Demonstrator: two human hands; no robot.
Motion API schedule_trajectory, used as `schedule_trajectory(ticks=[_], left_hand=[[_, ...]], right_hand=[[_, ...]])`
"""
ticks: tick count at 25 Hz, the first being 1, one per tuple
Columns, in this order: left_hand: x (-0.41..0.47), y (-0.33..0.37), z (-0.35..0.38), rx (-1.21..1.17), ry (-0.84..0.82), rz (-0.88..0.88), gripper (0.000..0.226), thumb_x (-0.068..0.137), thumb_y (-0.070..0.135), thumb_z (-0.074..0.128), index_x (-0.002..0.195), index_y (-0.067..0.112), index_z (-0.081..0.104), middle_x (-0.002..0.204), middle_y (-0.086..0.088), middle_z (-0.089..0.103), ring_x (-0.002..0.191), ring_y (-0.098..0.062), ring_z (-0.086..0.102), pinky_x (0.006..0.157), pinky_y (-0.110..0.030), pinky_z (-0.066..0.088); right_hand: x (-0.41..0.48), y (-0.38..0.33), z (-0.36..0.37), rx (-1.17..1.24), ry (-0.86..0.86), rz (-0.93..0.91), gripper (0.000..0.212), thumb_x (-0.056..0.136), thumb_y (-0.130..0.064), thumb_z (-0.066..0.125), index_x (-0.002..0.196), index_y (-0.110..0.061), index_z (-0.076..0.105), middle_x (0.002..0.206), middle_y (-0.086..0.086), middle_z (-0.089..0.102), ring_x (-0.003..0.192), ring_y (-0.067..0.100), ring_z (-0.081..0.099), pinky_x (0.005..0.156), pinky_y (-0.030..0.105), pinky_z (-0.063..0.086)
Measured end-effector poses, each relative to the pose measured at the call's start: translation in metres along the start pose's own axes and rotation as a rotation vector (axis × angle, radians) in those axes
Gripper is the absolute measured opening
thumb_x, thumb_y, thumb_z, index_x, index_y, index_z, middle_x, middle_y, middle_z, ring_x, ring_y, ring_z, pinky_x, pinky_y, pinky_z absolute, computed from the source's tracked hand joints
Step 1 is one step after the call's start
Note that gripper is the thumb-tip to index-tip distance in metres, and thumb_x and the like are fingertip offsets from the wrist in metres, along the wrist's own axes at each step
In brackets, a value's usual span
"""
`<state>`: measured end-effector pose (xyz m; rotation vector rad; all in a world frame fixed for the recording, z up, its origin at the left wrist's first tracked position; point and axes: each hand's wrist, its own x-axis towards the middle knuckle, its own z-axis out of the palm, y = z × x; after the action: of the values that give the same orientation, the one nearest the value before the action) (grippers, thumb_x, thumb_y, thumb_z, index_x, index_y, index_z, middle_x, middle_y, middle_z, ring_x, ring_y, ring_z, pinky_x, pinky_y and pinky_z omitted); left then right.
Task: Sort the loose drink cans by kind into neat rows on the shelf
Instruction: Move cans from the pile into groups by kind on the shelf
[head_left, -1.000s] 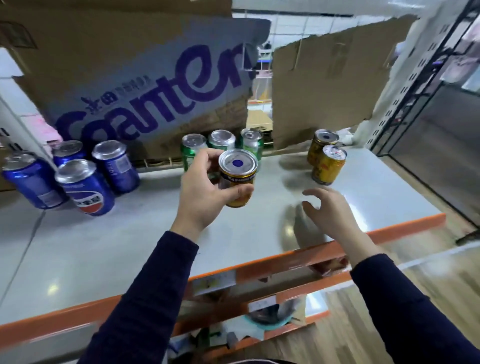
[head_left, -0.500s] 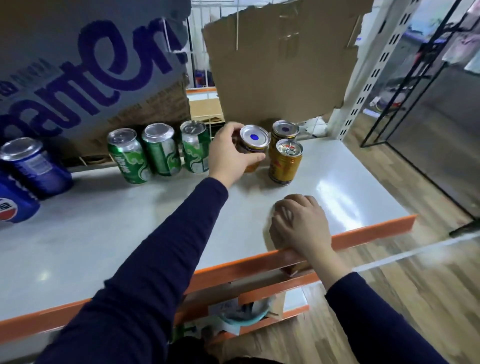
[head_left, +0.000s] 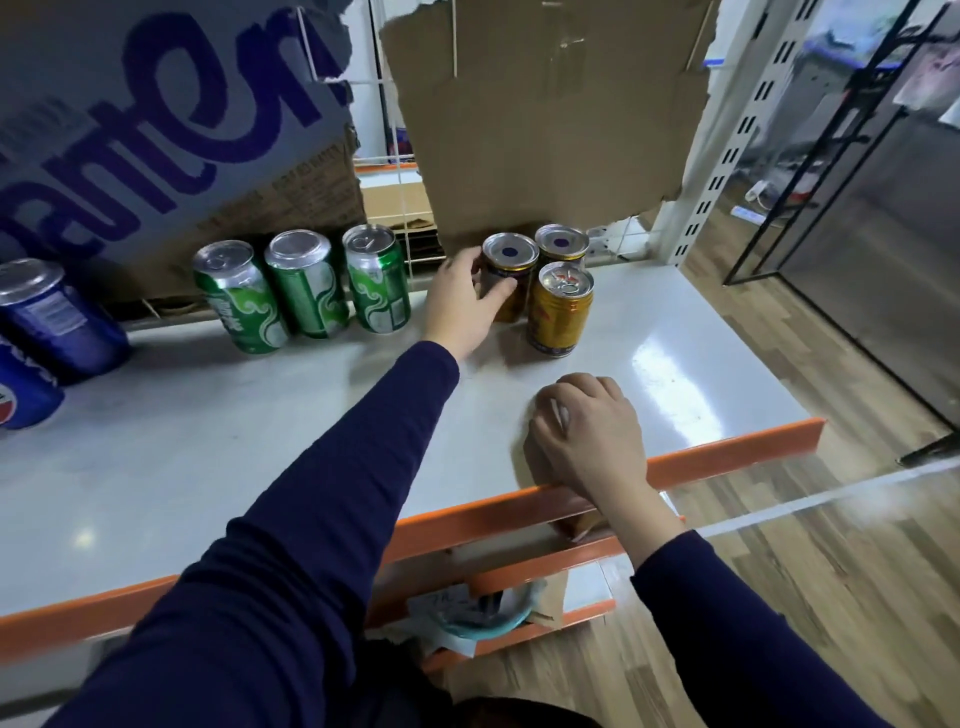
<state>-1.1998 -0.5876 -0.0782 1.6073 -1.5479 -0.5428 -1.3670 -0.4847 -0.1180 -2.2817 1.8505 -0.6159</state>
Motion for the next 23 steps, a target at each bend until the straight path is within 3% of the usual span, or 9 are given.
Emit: schedule_trajectory(ticks=[4, 9, 15, 23], left_hand=[[-0.05, -0.019, -0.045, 0.088, -0.01, 0.093, 0.023, 0.09, 0.025, 0.063, 0.11, 0.014, 0.065, 0.107, 0.001, 0.064, 0.1, -0.015, 0.059, 0.09, -0.036, 0.05], [-0.114, -0.067, -0.12, 0.393, 0.044, 0.036, 0.026, 0.093, 0.03, 0.058, 0.115, 0.016, 0.063, 0.112, 0.0, 0.064, 0.103, -0.019, 0.059, 0.089, -0.039, 0.046], [-0.21, -0.132, -0.243, 0.57, 0.3, -0.12, 0.022, 0.089, 0.025, 0.064, 0.108, 0.015, 0.067, 0.104, -0.001, 0.068, 0.097, -0.023, 0.064, 0.086, -0.039, 0.044], [-0.362, -0.199, -0.419, 0.766, 0.5, -0.323, 0.023, 0.09, 0.028, 0.061, 0.11, 0.016, 0.065, 0.106, -0.002, 0.067, 0.097, -0.025, 0.063, 0.087, -0.04, 0.041]], right_hand=[[0.003, -0.004, -0.004, 0.132, -0.018, 0.024, 0.021, 0.085, -0.025, 0.062, 0.103, -0.016, 0.07, 0.11, 0.002, 0.064, 0.105, 0.028, 0.052, 0.086, 0.039, 0.045], [0.014, -0.053, -0.001, 0.293, 0.007, -0.114, 0.018, 0.084, -0.012, 0.066, 0.101, -0.008, 0.071, 0.103, 0.01, 0.067, 0.1, 0.032, 0.058, 0.084, 0.037, 0.047], [-0.005, -0.187, 0.036, 0.39, -0.095, -0.387, 0.016, 0.087, -0.008, 0.063, 0.101, -0.01, 0.071, 0.104, 0.007, 0.067, 0.094, 0.031, 0.059, 0.079, 0.021, 0.032], [-0.089, -0.412, 0.091, 0.471, -0.196, -0.686, 0.018, 0.085, -0.009, 0.065, 0.101, -0.011, 0.07, 0.103, 0.006, 0.067, 0.1, 0.029, 0.06, 0.089, 0.03, 0.04]])
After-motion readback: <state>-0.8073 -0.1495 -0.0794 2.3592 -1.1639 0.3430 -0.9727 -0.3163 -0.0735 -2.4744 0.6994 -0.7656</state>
